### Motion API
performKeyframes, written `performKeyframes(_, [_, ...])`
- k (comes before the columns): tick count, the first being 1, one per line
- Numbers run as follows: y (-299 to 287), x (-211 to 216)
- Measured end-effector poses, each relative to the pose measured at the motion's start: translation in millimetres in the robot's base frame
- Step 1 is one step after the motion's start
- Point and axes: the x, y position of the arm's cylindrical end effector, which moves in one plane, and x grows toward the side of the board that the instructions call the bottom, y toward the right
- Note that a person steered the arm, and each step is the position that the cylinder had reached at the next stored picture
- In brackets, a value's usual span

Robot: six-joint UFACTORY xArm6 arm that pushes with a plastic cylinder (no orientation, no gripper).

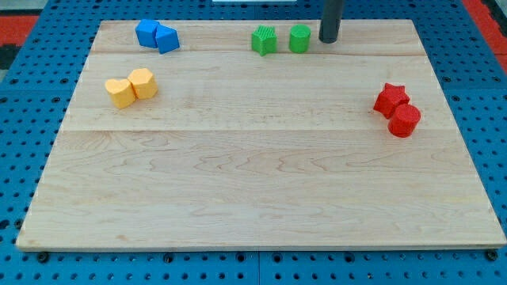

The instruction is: Push the blue blocks into the green star

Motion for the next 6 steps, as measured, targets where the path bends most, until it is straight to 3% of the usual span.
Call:
performKeyframes(2, [-81,15])
performKeyframes(3, [-55,-22])
performKeyframes(6, [-320,-34])
